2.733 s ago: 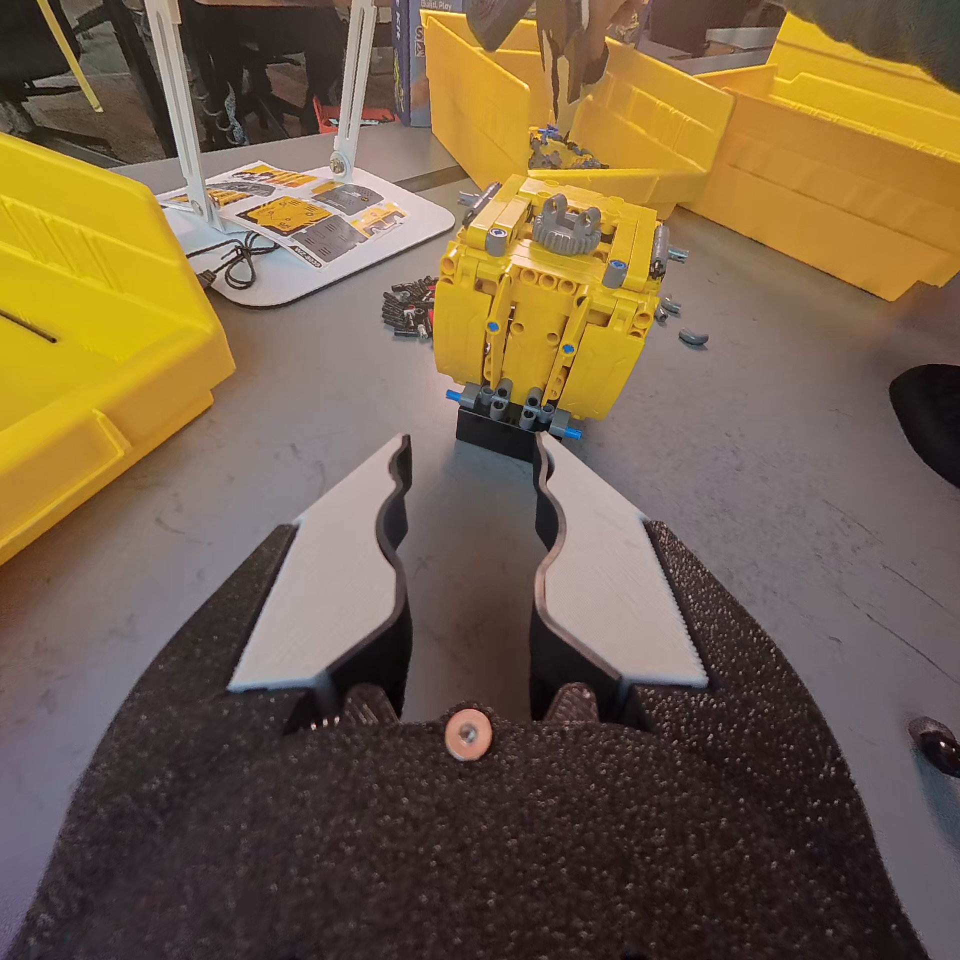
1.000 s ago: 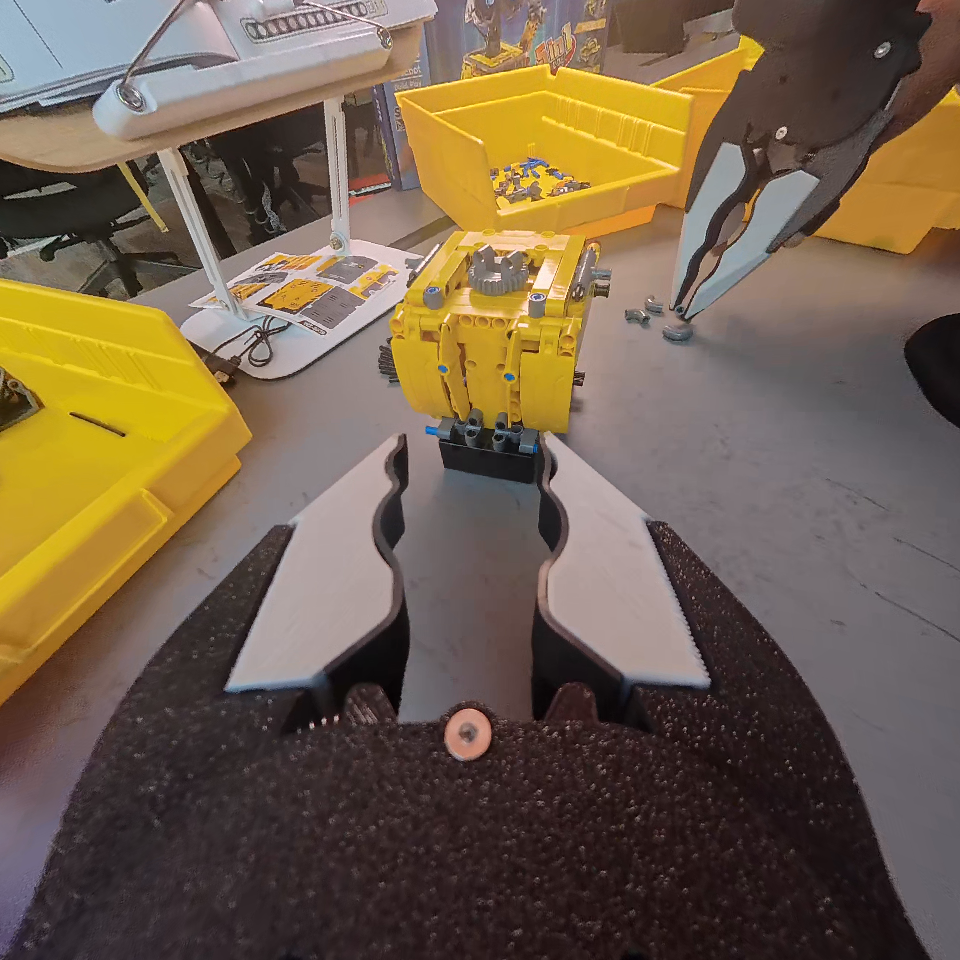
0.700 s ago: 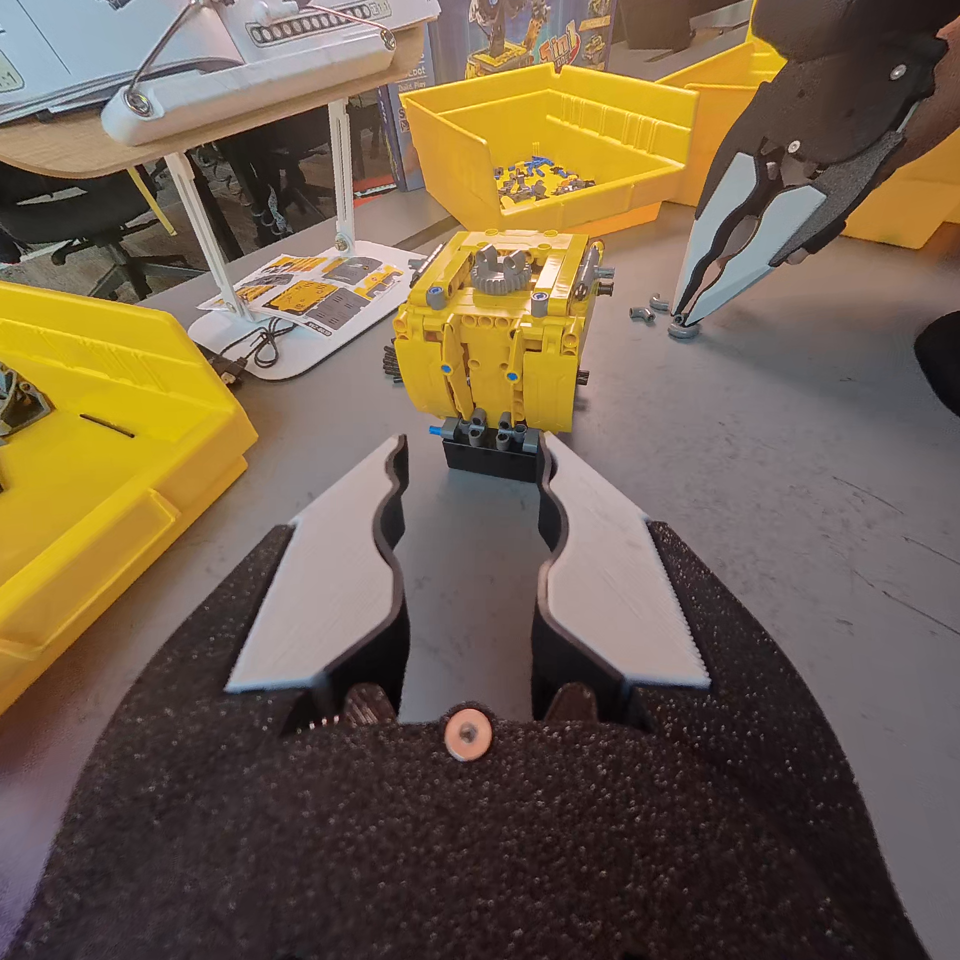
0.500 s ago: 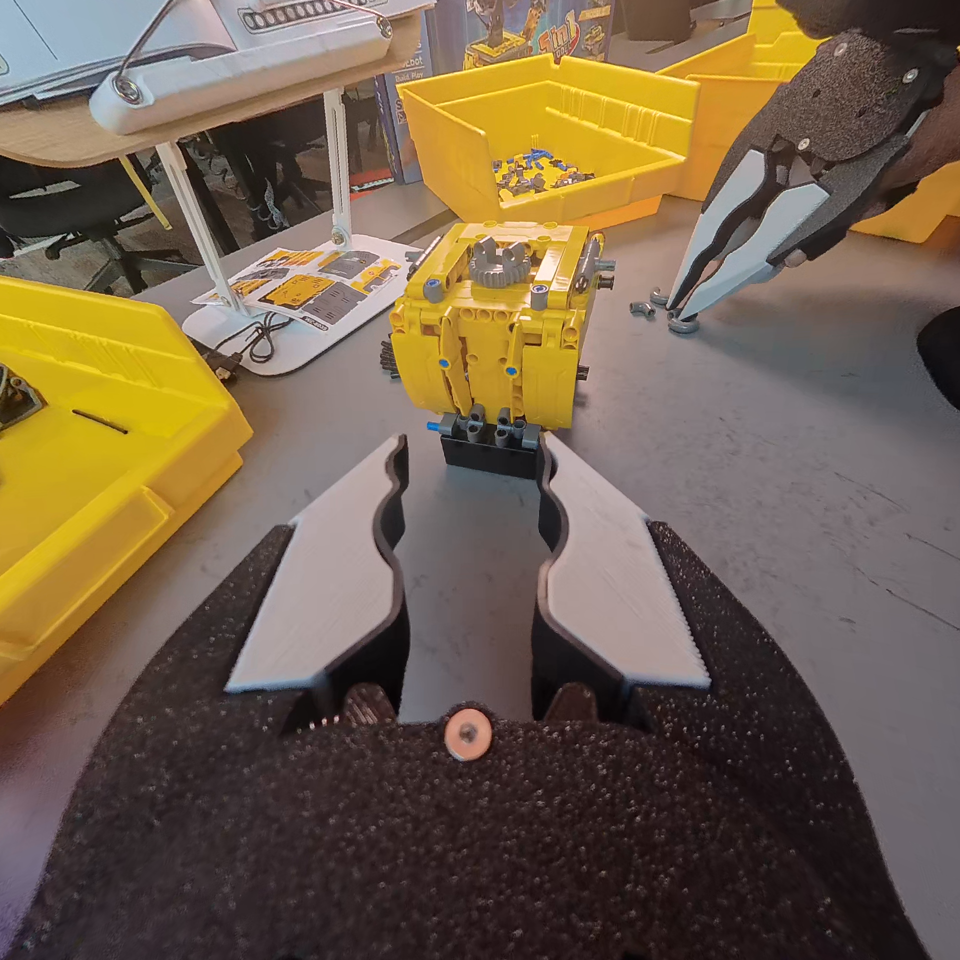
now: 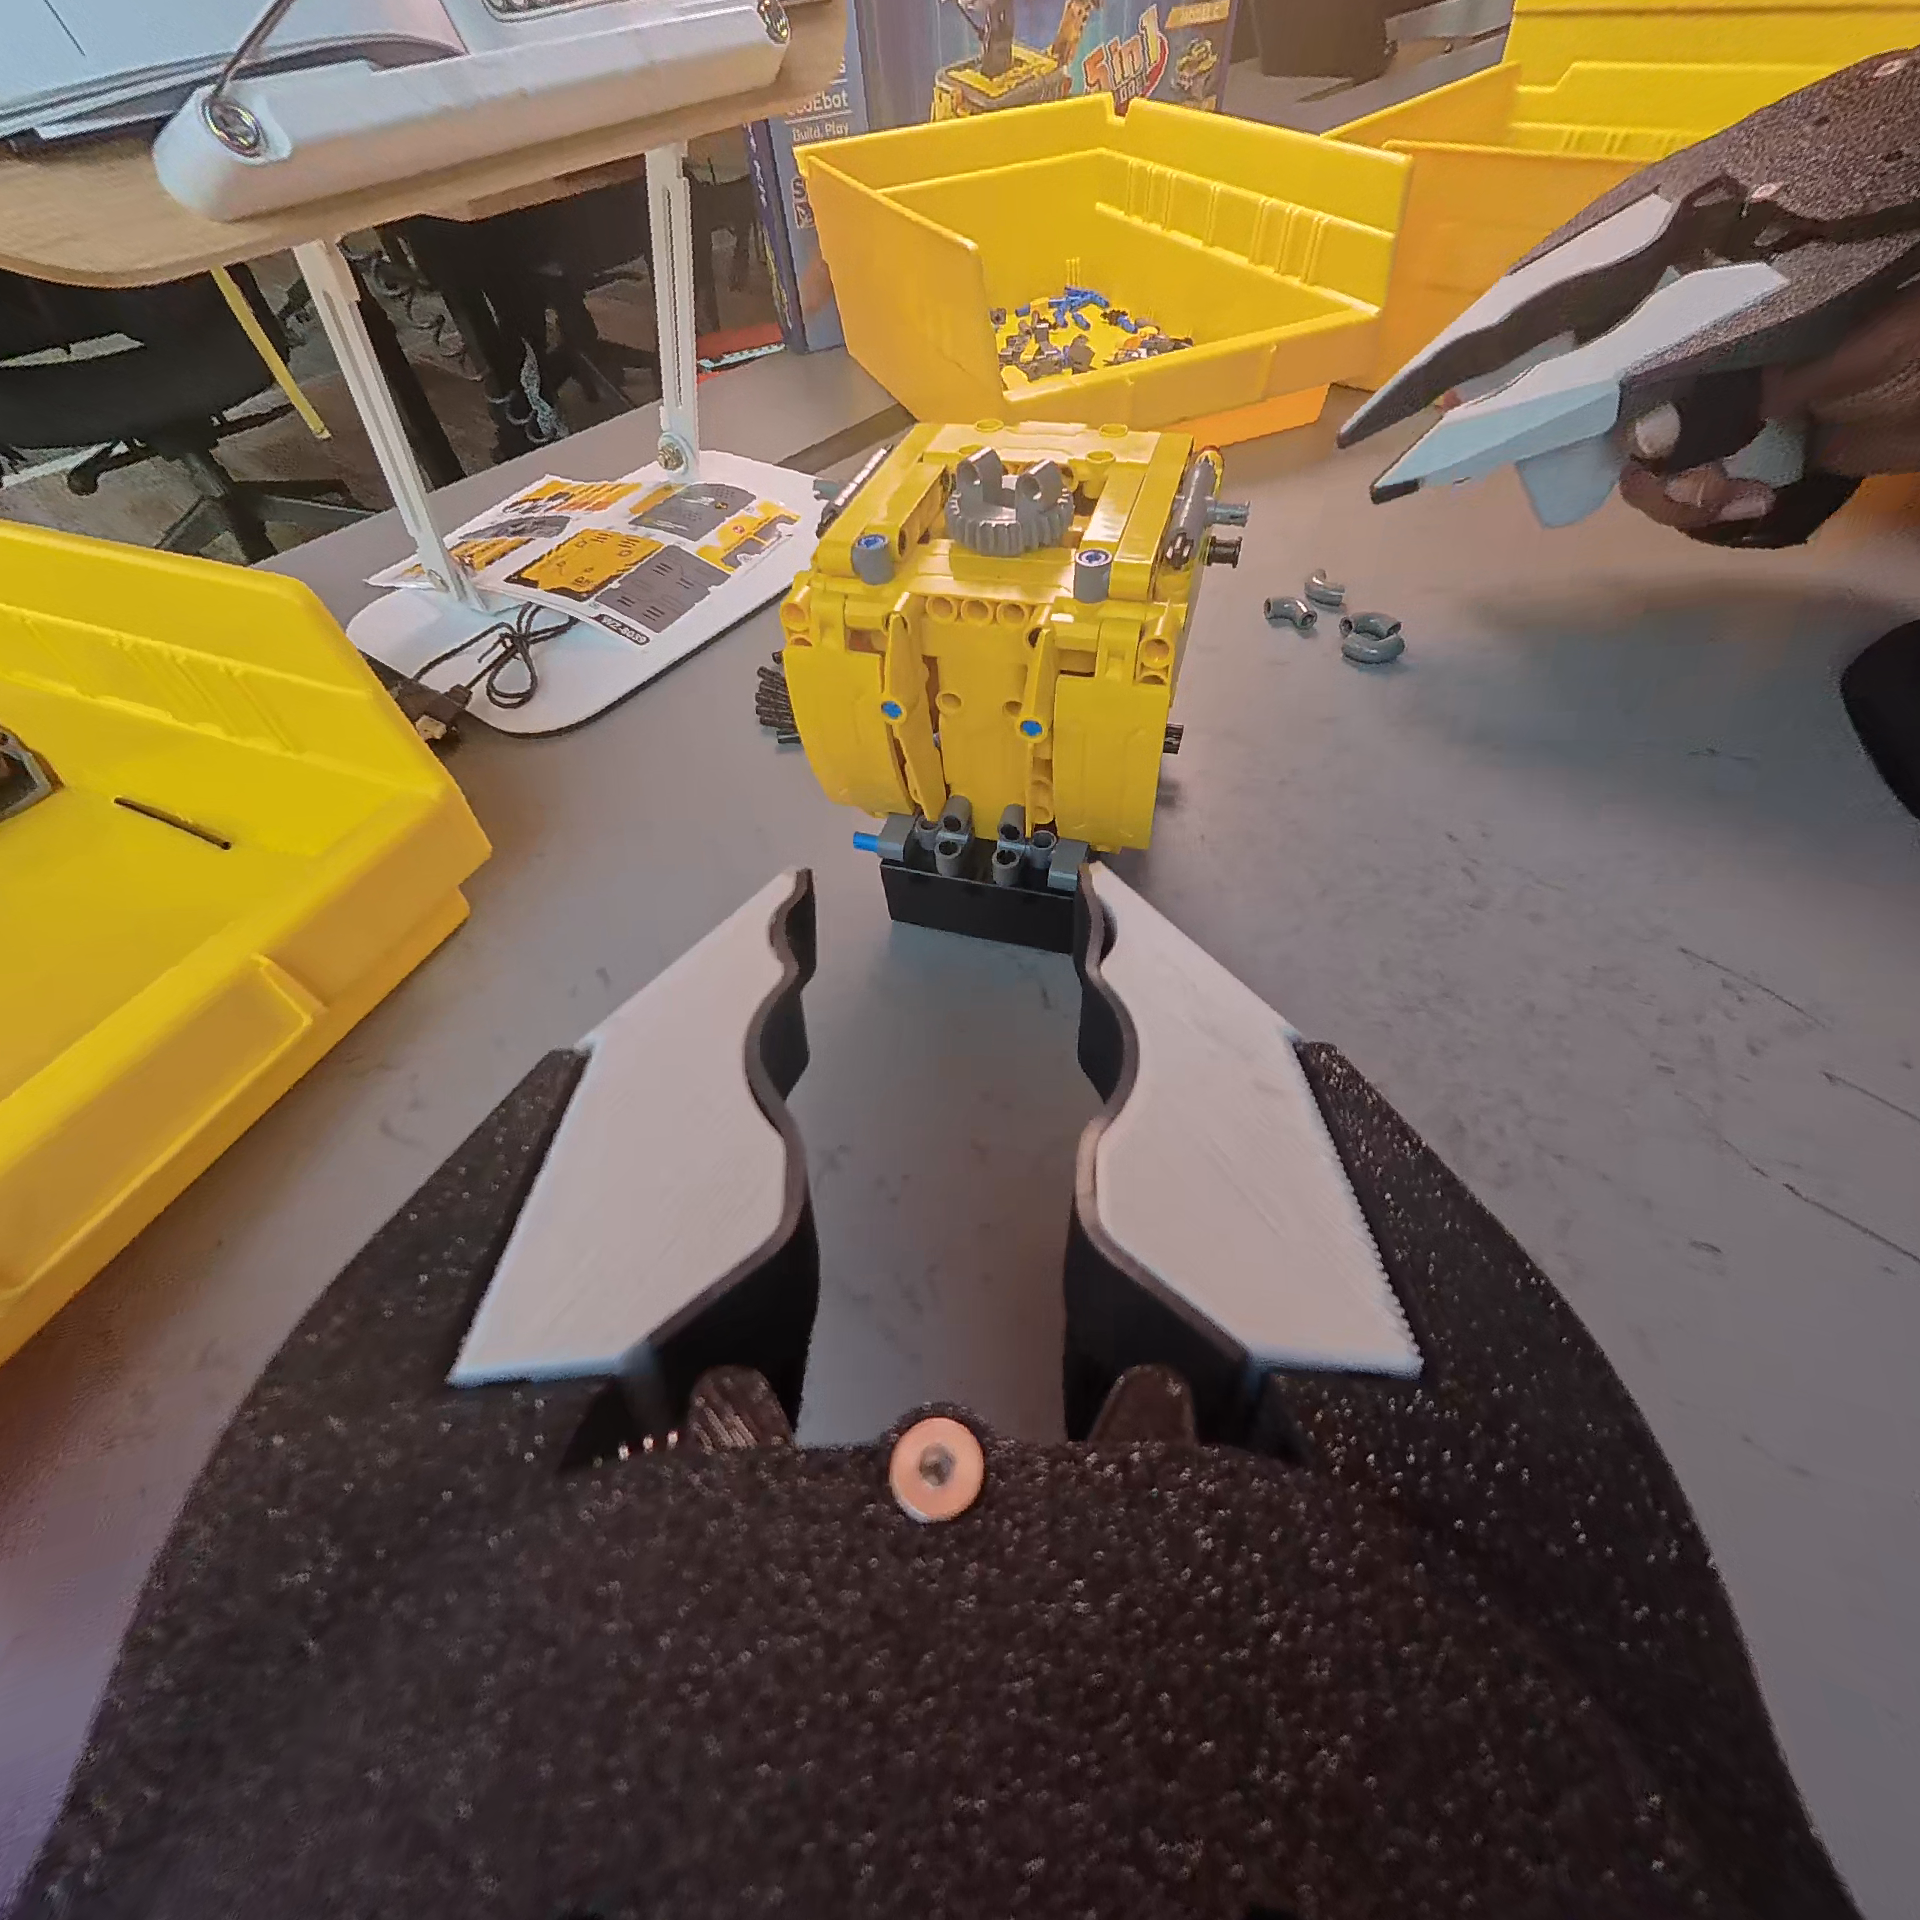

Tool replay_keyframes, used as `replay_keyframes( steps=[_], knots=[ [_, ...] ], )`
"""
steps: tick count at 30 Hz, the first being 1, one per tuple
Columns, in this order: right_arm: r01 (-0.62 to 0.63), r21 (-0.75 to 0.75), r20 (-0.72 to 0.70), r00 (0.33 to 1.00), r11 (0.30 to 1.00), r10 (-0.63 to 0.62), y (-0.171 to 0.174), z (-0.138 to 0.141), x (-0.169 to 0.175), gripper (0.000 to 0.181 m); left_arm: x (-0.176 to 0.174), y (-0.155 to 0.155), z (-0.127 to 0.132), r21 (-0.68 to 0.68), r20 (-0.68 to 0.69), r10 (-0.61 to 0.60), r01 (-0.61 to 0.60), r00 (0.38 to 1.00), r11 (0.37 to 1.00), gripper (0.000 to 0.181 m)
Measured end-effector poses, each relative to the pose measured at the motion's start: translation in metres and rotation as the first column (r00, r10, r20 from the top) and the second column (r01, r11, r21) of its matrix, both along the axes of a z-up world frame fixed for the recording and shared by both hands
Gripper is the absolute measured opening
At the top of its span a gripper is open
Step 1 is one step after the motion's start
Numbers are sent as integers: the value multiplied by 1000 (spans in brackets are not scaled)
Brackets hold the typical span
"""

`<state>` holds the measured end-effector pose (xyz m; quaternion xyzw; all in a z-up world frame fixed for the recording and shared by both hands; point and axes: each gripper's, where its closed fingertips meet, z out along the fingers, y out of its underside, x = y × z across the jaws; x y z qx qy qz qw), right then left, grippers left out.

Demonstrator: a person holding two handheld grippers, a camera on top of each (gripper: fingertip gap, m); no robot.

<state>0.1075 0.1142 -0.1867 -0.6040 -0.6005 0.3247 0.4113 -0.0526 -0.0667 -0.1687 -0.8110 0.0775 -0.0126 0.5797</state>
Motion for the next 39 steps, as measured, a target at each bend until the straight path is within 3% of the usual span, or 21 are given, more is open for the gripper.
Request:
replay_keyframes(
  steps=[7, 13, 22, 26, 29, 33, 36, 39],
  knots=[
    [120, 51, -183, 977, 991, -109, 19, 18, 2, 39, 1, 1, -1, 3, -1, -2, 2, 1000, 1000, 49],
    [256, 108, -342, 917, 961, -206, 39, 46, 15, 46, -4, 3, 5, 52, -13, 19, -19, 1000, 998, 53],
    [401, 82, -412, 847, 913, -335, 66, 57, 38, 54, -12, 3, 9, 91, -17, 47, -45, 999, 995, 55],
    [431, 64, -434, 824, 900, -364, 61, 84, 49, 55, -13, 5, 5, 76, -11, 51, -50, 999, 996, 55],
    [474, 133, -365, 840, 871, -401, 55, 113, 72, 65, -14, 7, 5, 73, -10, 60, -59, 998, 996, 55],
    [576, 134, -342, 791, 806, -508, 54, 143, 140, 64, -15, 7, 5, 75, -2, 66, -65, 998, 995, 54],
    [657, 192, -166, 754, 729, -635, 70, 111, 195, 66, -12, 8, 6, 74, 17, 53, -54, 998, 996, 54],
    [631, 142, 71, 762, 762, -644, 59, 52, 223, 65, -6, 8, 6, 72, 18, 35, -36, 999, 997, 54]
  ],
)
